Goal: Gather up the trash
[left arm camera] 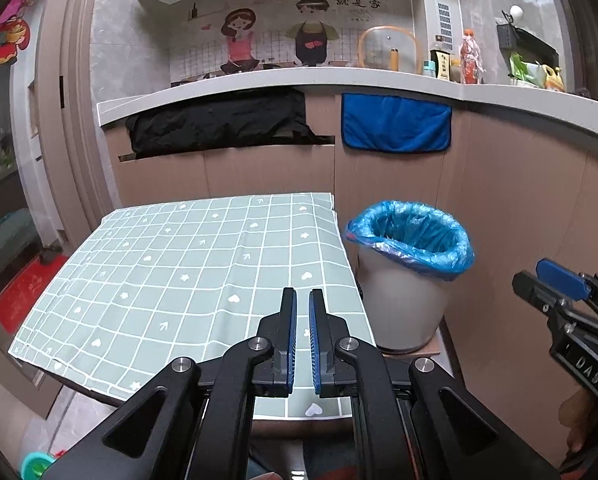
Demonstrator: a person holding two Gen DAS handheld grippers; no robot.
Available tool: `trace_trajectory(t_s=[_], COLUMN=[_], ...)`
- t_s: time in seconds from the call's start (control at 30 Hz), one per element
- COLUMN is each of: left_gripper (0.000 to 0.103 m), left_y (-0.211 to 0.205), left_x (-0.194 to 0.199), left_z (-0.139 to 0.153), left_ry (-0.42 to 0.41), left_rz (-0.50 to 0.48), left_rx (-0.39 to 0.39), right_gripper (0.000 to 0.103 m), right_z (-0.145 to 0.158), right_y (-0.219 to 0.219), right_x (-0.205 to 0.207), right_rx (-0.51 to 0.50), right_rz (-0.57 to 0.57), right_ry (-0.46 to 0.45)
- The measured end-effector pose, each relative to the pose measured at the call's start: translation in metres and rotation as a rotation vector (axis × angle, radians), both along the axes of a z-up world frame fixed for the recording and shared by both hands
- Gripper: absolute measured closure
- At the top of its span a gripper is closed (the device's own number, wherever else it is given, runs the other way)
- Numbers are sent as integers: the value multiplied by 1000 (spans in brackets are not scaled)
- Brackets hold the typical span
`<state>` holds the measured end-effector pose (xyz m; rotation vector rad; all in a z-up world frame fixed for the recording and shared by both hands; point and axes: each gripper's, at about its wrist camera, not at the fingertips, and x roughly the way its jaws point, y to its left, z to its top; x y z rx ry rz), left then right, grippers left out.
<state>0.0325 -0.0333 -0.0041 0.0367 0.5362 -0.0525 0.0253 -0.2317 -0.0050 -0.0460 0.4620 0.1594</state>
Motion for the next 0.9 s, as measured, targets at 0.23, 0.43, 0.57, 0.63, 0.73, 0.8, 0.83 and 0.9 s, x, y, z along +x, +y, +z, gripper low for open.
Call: trace_trajectory(t_s=[0.23, 0.43, 0.57, 0.63, 0.73, 0.8, 0.83, 0.9], left_gripper=[96, 96, 96, 96, 96, 96, 96, 96], left_y=[1, 3, 3, 2, 3, 2, 2, 2], left_x=[-5, -7, -8, -9, -10, -10, -10, -11], left_z=[2, 3, 4, 4, 5, 5, 5, 5], left_ry=[-11, -14, -16, -16, -17, -16, -15, -14], left_rz=[-1, -3, -3, -3, -4, -4, -5, -8], left_rx=[-11, -15, -16, -17, -18, -18, -18, -19], right_gripper=[64, 64, 64, 64, 64, 64, 64, 64], right_z=[-5, -7, -8, -7, -7, -7, -7, -6], right_y=[6, 7, 8, 8, 9, 8, 8, 8], right_x=[-2, -5, -9, -7, -7, -7, -7, -7], right_rx=[-8, -11, -15, -12, -11, -12, -12, -13], right_rz=[19, 21, 23, 23, 20, 21, 21, 22], right_ry=[23, 25, 28, 32, 33, 30, 29, 26])
